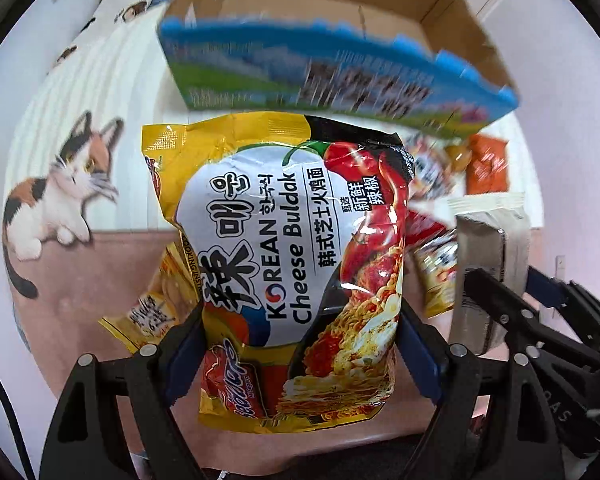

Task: Organize snacks
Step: 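Carry both packets into the cardboard box and open both tools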

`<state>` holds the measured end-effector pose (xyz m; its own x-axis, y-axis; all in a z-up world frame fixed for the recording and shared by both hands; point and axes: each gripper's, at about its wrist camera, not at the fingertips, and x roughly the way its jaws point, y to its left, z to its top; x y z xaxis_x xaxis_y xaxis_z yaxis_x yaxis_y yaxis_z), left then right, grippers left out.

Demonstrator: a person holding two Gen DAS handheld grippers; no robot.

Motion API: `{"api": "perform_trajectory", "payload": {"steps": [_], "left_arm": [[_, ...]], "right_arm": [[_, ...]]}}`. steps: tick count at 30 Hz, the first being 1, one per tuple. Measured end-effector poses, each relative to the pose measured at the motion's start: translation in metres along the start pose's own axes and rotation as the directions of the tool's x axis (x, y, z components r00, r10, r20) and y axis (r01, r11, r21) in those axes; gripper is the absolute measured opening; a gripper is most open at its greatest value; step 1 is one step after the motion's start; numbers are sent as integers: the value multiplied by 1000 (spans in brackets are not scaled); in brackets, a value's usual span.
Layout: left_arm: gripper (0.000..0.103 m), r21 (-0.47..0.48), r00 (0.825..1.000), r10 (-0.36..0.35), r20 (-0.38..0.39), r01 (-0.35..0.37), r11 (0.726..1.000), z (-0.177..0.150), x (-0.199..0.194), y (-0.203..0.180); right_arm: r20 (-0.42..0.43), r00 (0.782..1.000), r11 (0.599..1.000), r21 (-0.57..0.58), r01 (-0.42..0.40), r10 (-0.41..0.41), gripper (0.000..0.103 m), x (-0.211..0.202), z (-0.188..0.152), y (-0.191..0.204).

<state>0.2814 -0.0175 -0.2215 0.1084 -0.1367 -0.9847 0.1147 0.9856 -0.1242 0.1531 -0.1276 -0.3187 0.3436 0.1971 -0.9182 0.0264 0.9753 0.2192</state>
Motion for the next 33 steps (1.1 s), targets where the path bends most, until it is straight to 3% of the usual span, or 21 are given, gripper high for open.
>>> {"api": "perform_trajectory", "payload": {"steps": [5,10,16,19,24,28,33], "left_arm": [[85,3,997,-48,66,48,999,14,-39,-12],[85,16,985,-87,151,85,996,50,-81,-9],[86,17,975,-88,203,87,996,131,-90,-7],[86,17,982,-76,175,74,997,177,-74,-8],[86,-17,993,-98,65,99,995,251,-18,6],[86,-32,993,-117,-22,116,993,291,29,14],[86,-35,992,-104,-74,102,994,318,63,12]], "right_arm": [[52,997,998,26,-59,57,55,-3,20,2],[116,986,991,37,-128,123,55,-31,58,-2],[210,967,987,37,-158,147,55,-47,136,-12],[222,965,988,32,-152,142,55,-34,179,-15],[173,978,991,52,-127,116,55,20,246,-26],[120,987,993,43,-112,107,55,64,285,-33],[67,993,995,22,-97,95,56,106,321,-38]]}}
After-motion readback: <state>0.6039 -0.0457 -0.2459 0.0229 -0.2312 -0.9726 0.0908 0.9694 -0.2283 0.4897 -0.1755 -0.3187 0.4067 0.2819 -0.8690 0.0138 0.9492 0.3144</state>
